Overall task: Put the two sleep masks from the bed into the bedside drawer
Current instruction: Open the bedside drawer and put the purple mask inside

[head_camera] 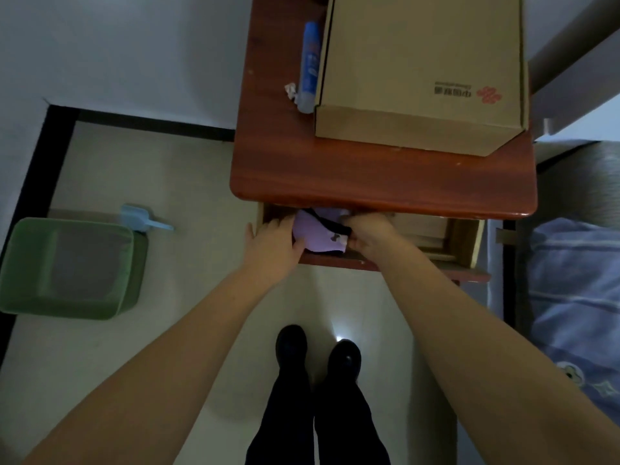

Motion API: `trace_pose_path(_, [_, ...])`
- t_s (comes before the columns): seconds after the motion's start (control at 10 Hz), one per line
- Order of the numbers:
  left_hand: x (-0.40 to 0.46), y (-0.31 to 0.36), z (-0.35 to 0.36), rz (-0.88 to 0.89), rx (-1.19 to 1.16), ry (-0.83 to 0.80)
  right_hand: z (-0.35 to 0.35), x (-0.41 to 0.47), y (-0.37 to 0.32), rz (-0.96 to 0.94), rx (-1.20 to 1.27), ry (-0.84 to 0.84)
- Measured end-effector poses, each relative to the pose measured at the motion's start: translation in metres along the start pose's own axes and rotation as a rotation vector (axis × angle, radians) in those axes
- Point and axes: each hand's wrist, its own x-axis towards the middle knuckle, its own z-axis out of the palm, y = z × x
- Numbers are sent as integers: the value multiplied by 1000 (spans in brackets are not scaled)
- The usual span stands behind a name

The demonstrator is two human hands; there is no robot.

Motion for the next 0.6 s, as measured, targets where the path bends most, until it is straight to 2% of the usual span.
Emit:
trace_pose_path(0.1, [14, -10, 8, 15, 188, -100, 20, 30, 8, 2, -57, 42])
trace_pose_path(0.2, [17, -14, 16, 14, 291, -152, 30, 41, 18, -38, -47, 92])
trace_pose_path(0.3, [23, -10, 18, -50, 311, -235, 30, 42, 23, -102, -137, 162])
trace_pose_path(0.4, [26, -3, 13, -98, 264, -280, 21, 22, 14, -168, -381, 200])
trace_pose_path(0.5, [6, 3, 1, -49, 259, -244, 0, -10, 11, -213, -649, 233])
trace_pose_path(0.6, [-29, 5, -15, 18, 270, -186, -26, -55, 22, -267, -787, 242])
